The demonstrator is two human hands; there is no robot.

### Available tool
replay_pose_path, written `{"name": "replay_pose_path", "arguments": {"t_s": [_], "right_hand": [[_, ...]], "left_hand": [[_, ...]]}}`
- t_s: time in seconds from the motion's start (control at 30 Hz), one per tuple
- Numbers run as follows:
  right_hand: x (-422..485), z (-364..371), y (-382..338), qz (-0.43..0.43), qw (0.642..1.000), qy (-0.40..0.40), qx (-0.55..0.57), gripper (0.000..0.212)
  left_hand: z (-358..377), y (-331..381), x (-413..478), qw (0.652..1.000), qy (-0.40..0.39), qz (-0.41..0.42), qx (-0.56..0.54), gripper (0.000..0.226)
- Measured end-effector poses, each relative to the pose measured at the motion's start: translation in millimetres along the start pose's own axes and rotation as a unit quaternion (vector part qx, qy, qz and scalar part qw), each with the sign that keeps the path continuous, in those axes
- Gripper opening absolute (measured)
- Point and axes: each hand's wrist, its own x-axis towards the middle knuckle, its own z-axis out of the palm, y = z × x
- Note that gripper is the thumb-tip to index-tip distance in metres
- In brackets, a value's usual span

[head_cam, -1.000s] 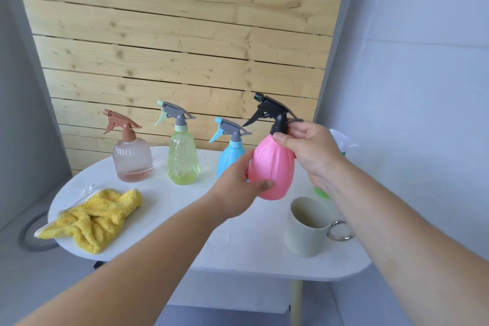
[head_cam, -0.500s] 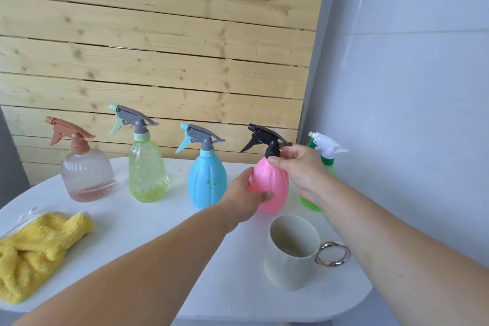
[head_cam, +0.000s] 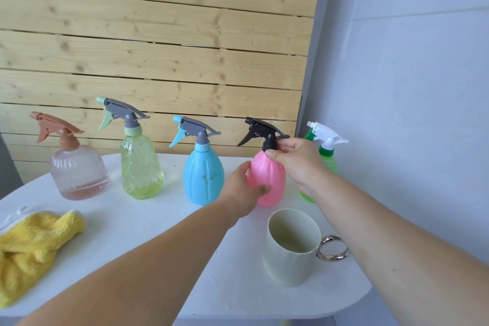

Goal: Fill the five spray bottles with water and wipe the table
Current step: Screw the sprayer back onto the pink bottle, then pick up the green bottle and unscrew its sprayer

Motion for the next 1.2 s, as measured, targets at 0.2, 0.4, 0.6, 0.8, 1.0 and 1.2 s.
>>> {"name": "replay_pose_path", "arguments": {"t_s": [0.2,0.4,0.6,0.8,1.0,1.2], "right_hand": [[-6,-3,-3,-0.012,0.998,-0.007,-0.054,0.044],[-23,-29,-19,-0.078,0.968,0.105,-0.215,0.013],[-5,-72,-27,-0.143,0.903,0.228,-0.334,0.034],[13,-88,-20,-0.052,0.94,0.132,-0.31,0.013],[-22,-96,-52,-0.106,0.949,0.175,-0.242,0.009],[-100,-85,-109,-0.204,0.952,0.181,-0.143,0.008]], "left_hand": [[2,2,-2,1.0,0.002,-0.004,0.014,0.083],[-3,7,-14,0.998,-0.004,-0.043,0.046,0.081],[-12,15,-26,0.996,0.029,-0.061,0.056,0.015],[-15,31,-45,0.999,-0.003,-0.038,0.016,0.007],[-24,44,-71,1.0,-0.006,-0.002,0.003,0.007],[-36,53,-118,0.989,-0.017,0.142,0.04,0.05]]}}
